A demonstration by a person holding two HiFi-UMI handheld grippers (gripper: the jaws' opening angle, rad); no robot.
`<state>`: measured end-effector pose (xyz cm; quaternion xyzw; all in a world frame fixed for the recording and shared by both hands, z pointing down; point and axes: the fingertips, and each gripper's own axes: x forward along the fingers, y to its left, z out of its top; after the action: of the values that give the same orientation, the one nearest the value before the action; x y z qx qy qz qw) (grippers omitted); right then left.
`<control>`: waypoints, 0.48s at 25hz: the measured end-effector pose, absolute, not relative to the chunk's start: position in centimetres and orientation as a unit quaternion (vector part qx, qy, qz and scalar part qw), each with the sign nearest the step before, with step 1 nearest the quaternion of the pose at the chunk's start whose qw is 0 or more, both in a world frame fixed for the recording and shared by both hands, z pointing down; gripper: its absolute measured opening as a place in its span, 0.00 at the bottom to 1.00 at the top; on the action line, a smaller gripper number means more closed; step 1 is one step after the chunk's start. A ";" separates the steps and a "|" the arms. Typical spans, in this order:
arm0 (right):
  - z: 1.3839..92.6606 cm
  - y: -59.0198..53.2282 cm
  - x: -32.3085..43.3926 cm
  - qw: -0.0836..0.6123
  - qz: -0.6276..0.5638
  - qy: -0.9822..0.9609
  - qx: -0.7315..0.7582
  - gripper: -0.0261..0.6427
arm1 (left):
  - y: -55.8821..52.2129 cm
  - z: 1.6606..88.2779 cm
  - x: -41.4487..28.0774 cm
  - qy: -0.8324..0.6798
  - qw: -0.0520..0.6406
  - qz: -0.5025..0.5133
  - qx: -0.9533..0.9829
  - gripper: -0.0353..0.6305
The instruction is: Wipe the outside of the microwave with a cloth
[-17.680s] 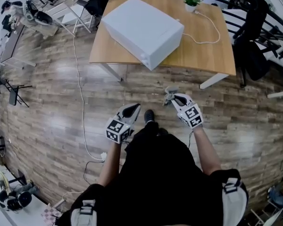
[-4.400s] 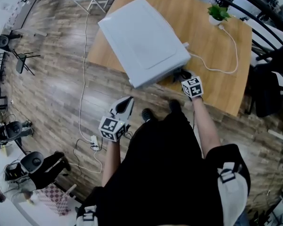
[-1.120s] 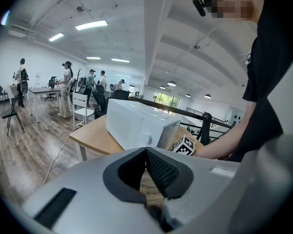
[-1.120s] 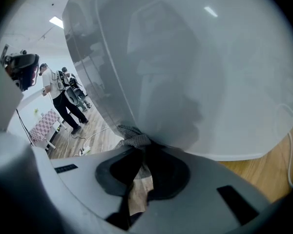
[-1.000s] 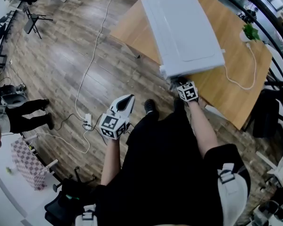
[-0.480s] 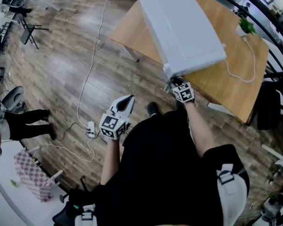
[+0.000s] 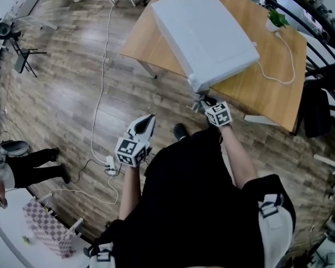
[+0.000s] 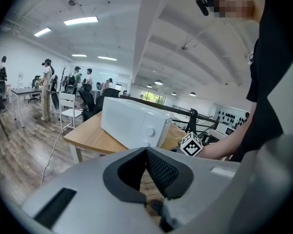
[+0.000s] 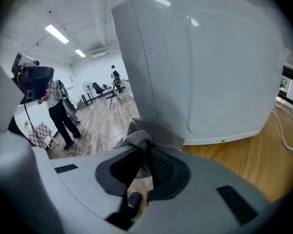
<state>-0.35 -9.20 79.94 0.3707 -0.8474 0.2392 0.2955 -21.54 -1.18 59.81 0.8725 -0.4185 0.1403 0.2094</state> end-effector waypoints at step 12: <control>65.5 -5.3 -6.5 0.201 0.150 -0.915 0.317 0.09 | -3.2 59.7 -19.2 -0.366 0.205 0.121 0.899 0.06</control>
<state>-6.52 -5.31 65.48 0.3166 -0.9148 0.1499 0.2011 -19.15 -3.20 59.71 0.8993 -0.3665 0.1214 0.2053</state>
